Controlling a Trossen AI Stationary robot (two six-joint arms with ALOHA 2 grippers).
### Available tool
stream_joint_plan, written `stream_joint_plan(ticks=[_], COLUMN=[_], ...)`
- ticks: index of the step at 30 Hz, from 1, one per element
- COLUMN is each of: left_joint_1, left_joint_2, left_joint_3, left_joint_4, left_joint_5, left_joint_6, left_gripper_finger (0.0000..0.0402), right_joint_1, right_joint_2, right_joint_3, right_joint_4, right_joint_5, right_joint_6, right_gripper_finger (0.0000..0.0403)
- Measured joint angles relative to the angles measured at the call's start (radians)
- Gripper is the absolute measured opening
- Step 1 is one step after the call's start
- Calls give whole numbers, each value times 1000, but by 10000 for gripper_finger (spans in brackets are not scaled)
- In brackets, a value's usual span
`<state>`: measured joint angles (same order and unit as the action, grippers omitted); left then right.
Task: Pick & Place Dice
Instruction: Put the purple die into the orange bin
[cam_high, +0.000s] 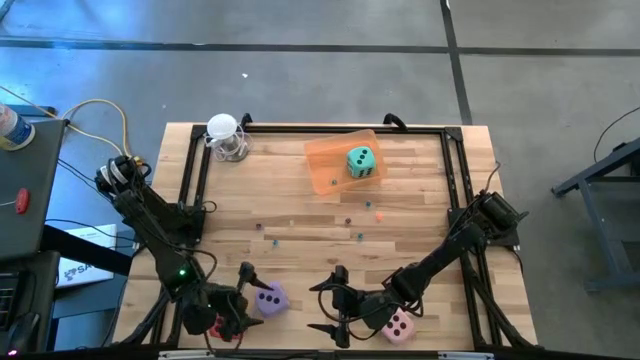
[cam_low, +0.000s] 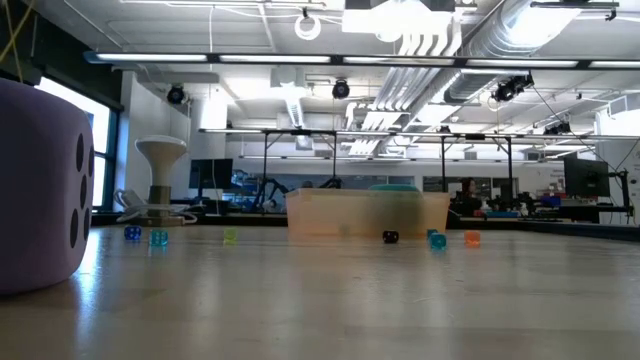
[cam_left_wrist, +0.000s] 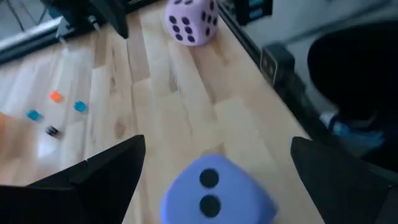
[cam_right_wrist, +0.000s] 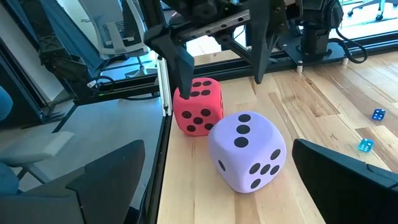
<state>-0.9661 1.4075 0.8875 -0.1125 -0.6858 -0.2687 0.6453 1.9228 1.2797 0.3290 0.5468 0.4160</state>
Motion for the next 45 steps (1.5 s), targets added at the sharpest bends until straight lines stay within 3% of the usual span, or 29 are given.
stream_joint_plan(ticks=[7, 13, 16, 21, 27, 35, 45], left_joint_1=[0, 33, 56, 98, 77, 87, 90], left_joint_2=[0, -1, -2, -2, -2, 62, 96], left_joint_3=[0, 0, 10, 127, 188, 188, 190], left_joint_4=[1, 1, -11, -212, -317, -453, -431], left_joint_5=[106, 111, 126, 270, 181, 149, 125], left_joint_6=[-21, -2, -64, -107, -190, -341, -445], left_gripper_finger=[393, 393, 393, 393, 393, 393, 393], right_joint_1=[0, 0, 0, -7, -19, -18, -39], right_joint_2=[0, 0, 0, 0, 0, 0, 0], right_joint_3=[0, 0, 0, 0, 0, 0, 0], right_joint_4=[0, 0, 5, 6, 27, 27, 26], right_joint_5=[0, 0, 0, 0, 0, -7, -5], right_joint_6=[6, 6, 6, -27, -54, -84, -133], right_gripper_finger=[400, 400, 400, 400, 400, 400, 400])
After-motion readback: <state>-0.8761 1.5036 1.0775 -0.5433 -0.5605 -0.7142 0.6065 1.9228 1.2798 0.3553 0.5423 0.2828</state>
